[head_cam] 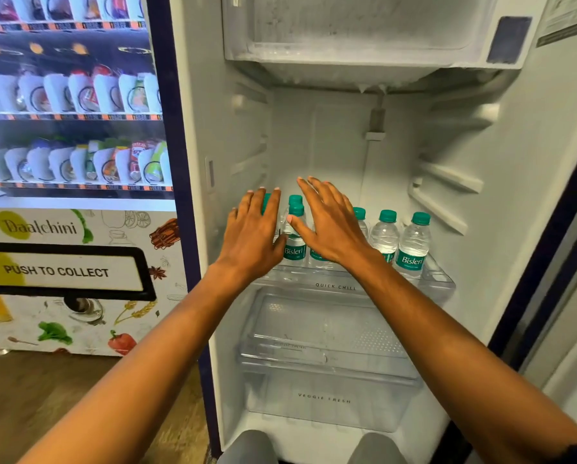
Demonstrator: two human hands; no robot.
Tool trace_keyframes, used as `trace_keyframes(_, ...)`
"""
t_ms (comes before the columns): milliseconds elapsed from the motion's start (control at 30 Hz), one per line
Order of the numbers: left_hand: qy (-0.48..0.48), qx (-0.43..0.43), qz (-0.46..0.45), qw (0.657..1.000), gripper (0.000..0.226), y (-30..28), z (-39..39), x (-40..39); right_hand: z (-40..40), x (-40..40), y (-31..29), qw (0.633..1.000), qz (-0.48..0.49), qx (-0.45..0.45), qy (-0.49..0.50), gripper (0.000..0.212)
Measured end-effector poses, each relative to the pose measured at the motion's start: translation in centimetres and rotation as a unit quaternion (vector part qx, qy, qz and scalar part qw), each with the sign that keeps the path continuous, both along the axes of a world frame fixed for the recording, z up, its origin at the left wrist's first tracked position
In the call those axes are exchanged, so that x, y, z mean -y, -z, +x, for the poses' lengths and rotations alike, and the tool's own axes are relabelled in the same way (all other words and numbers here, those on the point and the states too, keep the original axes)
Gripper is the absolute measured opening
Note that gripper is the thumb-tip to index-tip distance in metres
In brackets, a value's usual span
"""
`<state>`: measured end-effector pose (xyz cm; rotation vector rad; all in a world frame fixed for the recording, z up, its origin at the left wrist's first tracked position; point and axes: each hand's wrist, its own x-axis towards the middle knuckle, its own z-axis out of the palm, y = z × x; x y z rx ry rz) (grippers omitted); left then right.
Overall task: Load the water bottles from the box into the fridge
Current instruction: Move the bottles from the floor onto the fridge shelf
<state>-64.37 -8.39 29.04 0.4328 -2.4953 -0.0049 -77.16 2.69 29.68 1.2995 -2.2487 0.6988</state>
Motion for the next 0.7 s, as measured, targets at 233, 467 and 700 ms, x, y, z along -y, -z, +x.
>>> trace_keyframes(233, -0.003, -0.011, -0.004, 1.000, 0.080, 4.9, 2.9, -1.3, 3.6, -1.4, 4.2, 0.998, 0.034, 0.013, -0.052, 0.074)
trace_keyframes(467, -0.003, -0.013, 0.013, 1.000, 0.076, 10.4, 4.7, -2.5, 6.2, -2.9, 10.3, 0.997, 0.059, 0.011, -0.053, 0.072)
trace_keyframes(700, 0.024, 0.011, 0.050, 0.998, 0.074, 15.6, 8.3, -2.8, 8.0, -3.2, 16.0, 0.994, 0.061, 0.057, -0.069, 0.075)
